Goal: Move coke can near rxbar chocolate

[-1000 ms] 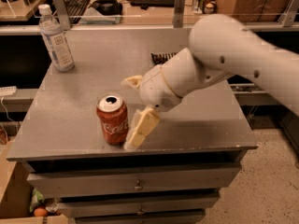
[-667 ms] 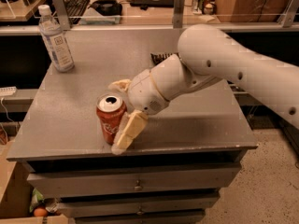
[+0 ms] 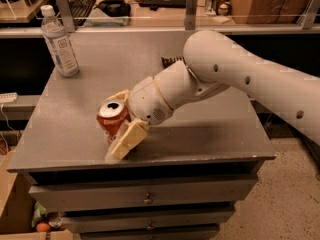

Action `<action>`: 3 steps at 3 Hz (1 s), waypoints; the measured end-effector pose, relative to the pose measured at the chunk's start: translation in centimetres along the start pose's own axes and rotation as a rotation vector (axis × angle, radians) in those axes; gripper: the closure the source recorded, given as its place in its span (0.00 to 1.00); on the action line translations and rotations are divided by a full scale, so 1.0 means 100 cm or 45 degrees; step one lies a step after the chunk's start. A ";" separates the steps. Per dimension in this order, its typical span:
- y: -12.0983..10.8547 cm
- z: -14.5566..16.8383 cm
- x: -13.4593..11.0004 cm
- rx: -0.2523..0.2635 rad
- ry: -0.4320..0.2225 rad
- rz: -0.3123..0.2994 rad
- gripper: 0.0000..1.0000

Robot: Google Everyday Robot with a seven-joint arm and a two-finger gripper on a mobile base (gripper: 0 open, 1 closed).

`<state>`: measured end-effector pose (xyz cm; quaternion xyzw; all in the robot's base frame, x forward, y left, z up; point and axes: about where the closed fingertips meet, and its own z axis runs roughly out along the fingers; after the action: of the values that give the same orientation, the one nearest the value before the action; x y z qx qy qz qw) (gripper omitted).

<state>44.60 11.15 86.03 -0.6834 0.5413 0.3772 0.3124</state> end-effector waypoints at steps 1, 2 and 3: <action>-0.001 -0.009 0.000 0.002 -0.030 0.027 0.49; -0.007 -0.025 -0.001 0.036 -0.033 0.022 0.71; -0.025 -0.073 -0.011 0.141 0.002 -0.032 0.95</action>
Offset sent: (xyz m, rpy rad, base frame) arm 0.0250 -0.0370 0.0260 0.0356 -0.0120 -0.0680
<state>48.20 6.13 90.80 -0.6721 0.5532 0.3422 0.3539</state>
